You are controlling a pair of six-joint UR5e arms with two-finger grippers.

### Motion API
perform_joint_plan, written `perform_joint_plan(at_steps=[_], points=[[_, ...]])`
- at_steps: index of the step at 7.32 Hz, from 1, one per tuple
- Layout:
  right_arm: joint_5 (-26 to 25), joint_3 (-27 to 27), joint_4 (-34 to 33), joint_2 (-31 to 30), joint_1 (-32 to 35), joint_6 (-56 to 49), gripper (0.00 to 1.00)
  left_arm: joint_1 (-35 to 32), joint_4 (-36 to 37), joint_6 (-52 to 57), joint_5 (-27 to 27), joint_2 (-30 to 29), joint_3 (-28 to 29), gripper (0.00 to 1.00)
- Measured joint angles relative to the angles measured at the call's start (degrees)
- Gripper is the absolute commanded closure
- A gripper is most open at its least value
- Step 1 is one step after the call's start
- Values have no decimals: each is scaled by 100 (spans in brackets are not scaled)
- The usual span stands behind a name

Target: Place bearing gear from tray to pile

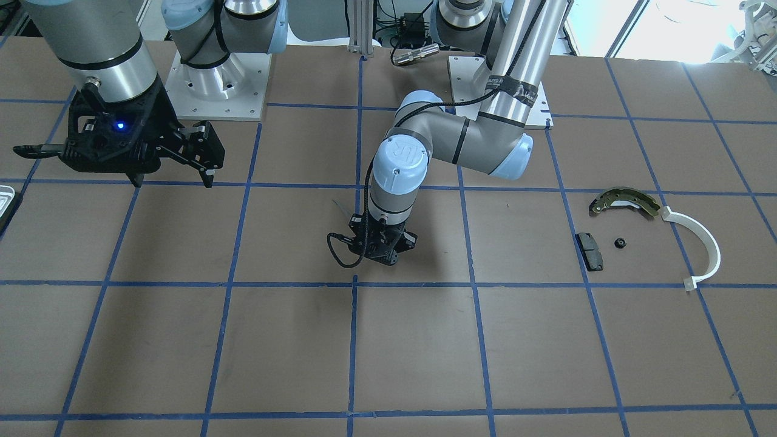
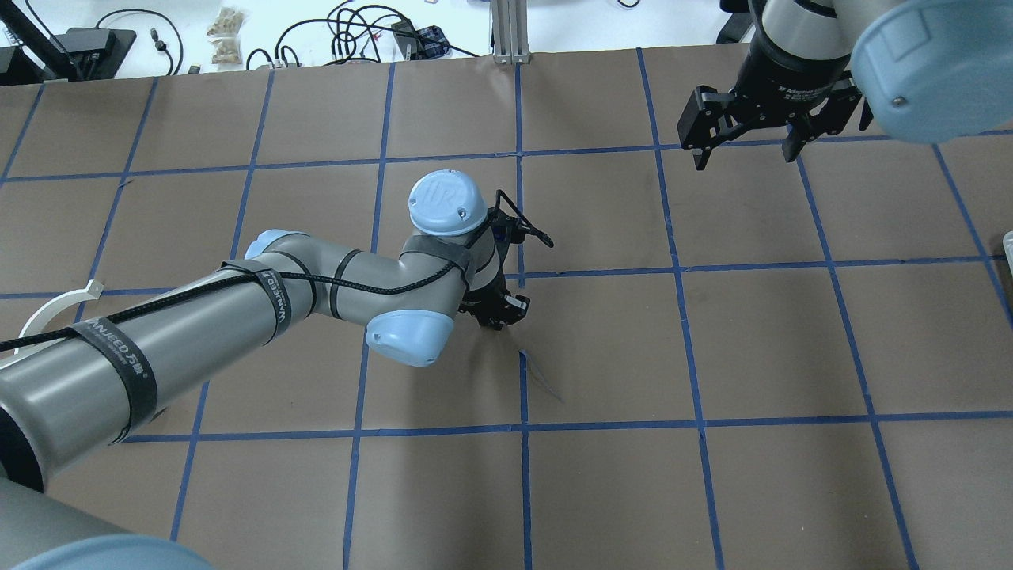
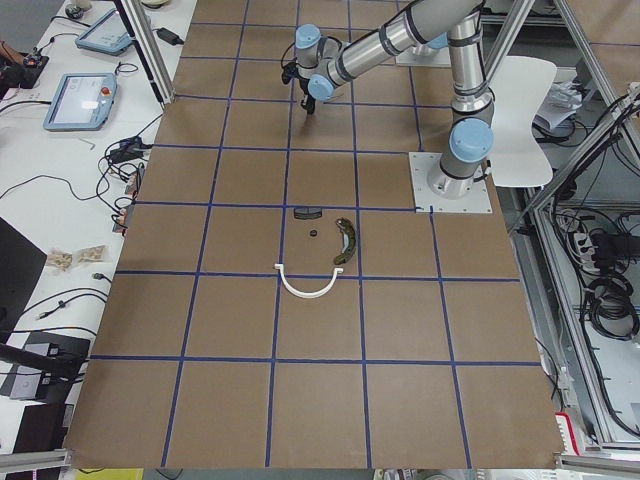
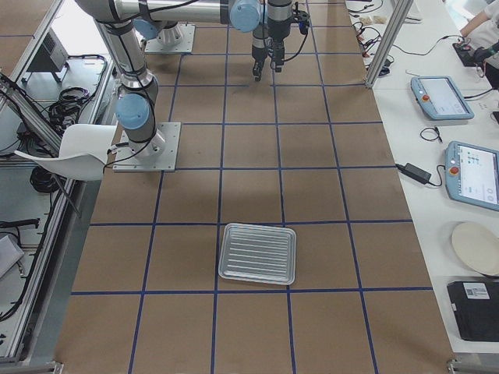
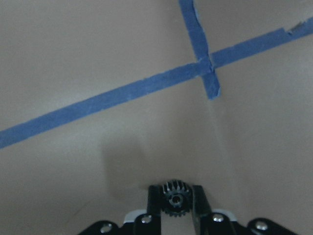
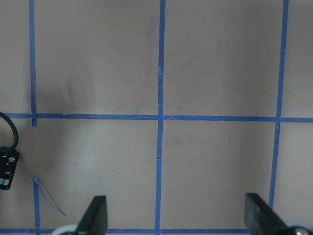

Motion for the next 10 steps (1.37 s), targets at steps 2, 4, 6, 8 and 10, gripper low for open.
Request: perform_joint_plan(at_steps=[2, 4, 6, 8, 10], points=[[1, 0, -9, 0, 0, -1, 0, 199, -264, 68, 94, 118, 88, 100], [2, 0, -17, 0, 0, -7, 0, 875, -825, 607, 299, 277, 387, 100], [0, 1, -19, 0, 0, -8, 0, 1745, -1284, 1225, 589, 355, 667, 100], [0, 1, -20, 0, -1, -2, 0, 2866, -1728, 1925, 673, 414, 770, 100], [1, 1, -20, 0, 0, -1, 0, 4067, -1870, 3029, 687, 459, 731, 100]])
